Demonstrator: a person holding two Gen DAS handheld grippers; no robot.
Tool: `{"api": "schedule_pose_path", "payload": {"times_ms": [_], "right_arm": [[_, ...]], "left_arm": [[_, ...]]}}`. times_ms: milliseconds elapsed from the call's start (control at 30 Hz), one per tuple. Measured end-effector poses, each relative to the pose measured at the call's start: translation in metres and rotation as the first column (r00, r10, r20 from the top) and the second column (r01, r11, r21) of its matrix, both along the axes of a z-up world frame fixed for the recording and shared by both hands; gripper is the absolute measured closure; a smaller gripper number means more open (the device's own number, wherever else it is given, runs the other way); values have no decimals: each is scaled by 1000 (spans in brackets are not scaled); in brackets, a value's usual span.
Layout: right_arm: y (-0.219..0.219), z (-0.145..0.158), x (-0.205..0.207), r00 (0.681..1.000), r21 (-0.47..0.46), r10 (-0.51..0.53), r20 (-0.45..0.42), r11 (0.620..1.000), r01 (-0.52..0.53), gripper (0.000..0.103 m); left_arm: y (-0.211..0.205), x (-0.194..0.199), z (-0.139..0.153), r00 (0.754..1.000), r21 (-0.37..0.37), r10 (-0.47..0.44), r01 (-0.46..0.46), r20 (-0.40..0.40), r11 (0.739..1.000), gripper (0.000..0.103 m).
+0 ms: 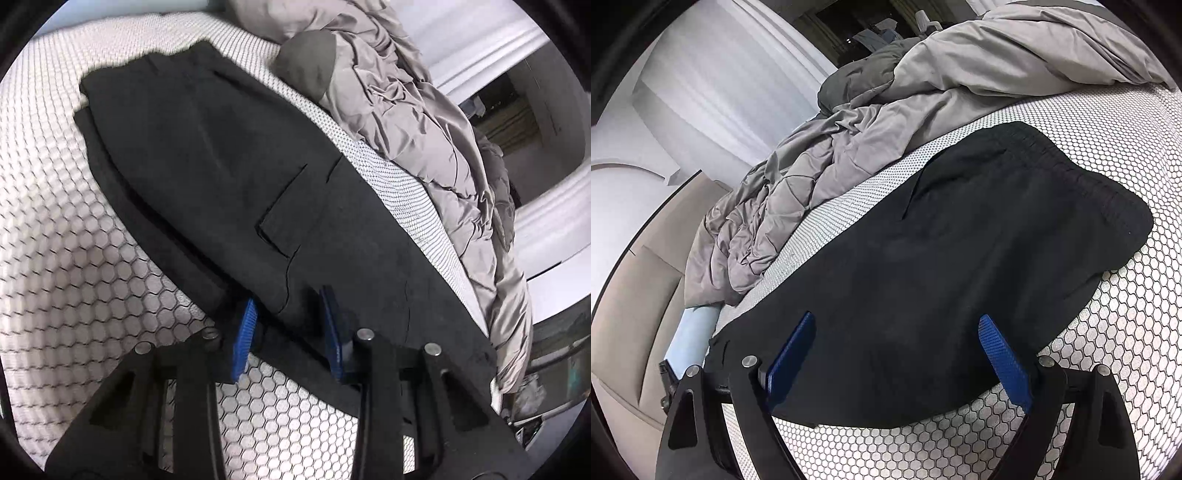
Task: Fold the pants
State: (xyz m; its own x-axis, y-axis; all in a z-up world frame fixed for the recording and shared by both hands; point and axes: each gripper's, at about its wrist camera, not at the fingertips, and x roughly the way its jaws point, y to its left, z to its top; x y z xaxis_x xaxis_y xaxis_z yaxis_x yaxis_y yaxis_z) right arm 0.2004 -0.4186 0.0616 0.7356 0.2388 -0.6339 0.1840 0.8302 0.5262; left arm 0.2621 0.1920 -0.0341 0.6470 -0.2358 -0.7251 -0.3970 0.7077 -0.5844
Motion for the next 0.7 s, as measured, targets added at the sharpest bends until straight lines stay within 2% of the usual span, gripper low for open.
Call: {"api": "schedule_pose_path", "payload": {"times_ms": [33, 67, 267, 300, 367, 433, 533, 600, 700], "right_arm": [[0, 0, 0, 1000, -3, -1, -1, 1000, 1, 11], [1, -1, 1, 1000, -20, -10, -9, 1000, 9, 11], [-3, -1, 0, 997, -99, -68, -47, 993, 63, 11], [-5, -1, -2, 996, -101, -70, -48, 993, 65, 11], [-7, -2, -2, 996, -105, -72, -53, 992, 66, 11], [-9, -3, -3, 996, -98, -71, -57, 993, 65, 11], [-11, -1, -4, 996, -86, -69, -53, 994, 64, 11], [-14, 2, -7, 996, -88, -76, -44, 993, 72, 11], [-18, 4, -10, 995, -87, -94, -41, 992, 90, 11]], "left_arm": [[0, 1, -1, 1000, 25, 0, 0, 2, 1000, 82], [-1, 1, -1, 1000, 54, 2, -2, -3, 999, 94], [-2, -25, 23, 998, 91, -20, 14, 67, 996, 98], [-4, -27, 24, 998, 116, -28, 21, 63, 993, 97], [-6, -23, 18, 1000, 144, -29, 28, 5, 989, 97], [-1, -19, 7, 999, 109, -14, 19, -43, 994, 95], [4, -25, 12, 999, 91, -9, 12, -32, 996, 87], [7, -31, 16, 1000, 99, -3, 4, -12, 995, 76], [12, -33, 11, 1000, 108, 16, -14, -19, 994, 76]]}}
